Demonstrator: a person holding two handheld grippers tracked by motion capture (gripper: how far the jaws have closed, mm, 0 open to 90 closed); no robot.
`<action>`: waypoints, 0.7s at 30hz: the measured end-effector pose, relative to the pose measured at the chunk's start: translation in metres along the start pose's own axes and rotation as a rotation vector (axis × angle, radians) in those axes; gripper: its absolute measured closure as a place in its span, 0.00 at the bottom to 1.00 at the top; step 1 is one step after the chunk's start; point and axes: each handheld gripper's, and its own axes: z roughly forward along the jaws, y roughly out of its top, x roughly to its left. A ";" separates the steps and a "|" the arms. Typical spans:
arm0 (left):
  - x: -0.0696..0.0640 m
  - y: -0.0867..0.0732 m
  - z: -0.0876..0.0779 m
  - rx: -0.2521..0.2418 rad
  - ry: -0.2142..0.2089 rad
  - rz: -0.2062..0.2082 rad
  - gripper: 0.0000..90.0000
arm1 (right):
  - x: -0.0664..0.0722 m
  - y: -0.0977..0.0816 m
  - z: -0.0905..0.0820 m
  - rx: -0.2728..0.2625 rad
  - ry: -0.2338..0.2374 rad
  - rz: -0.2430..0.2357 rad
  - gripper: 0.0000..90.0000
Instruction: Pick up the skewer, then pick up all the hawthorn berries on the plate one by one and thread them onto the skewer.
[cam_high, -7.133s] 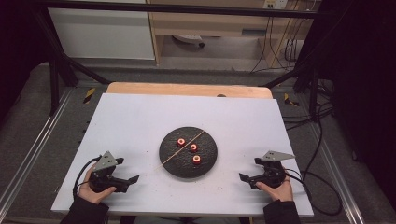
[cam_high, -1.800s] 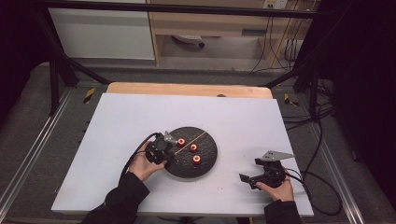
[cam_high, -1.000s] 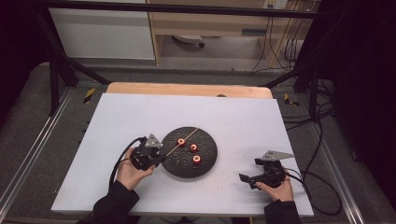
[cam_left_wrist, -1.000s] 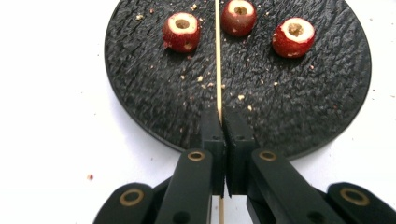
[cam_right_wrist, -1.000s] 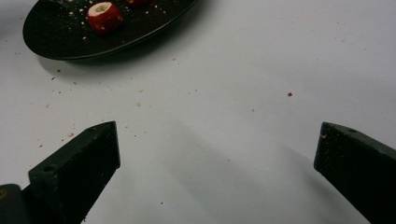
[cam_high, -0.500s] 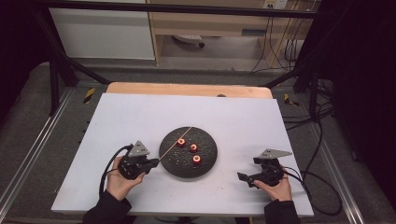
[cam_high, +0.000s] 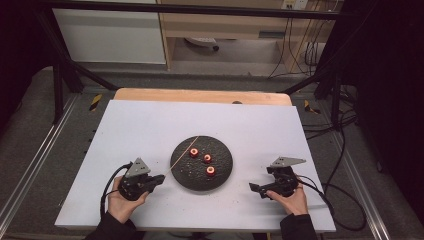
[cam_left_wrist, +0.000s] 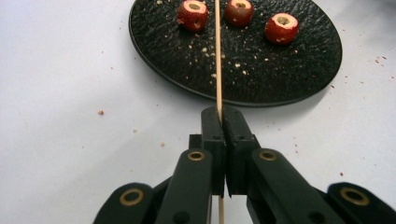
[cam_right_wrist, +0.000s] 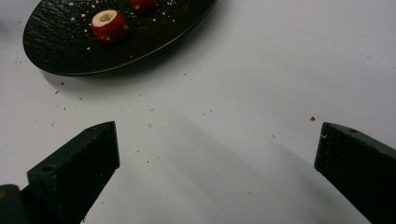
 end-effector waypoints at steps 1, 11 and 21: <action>0.000 -0.002 -0.001 -0.001 0.001 -0.001 0.98 | 0.001 0.001 0.000 0.002 -0.001 0.003 0.01; 0.003 -0.017 -0.007 -0.026 -0.002 -0.010 0.98 | 0.011 0.014 0.006 0.002 0.008 -0.016 0.01; 0.004 -0.025 -0.011 -0.034 0.004 0.003 0.98 | 0.034 0.049 0.022 0.058 -0.004 -0.068 0.01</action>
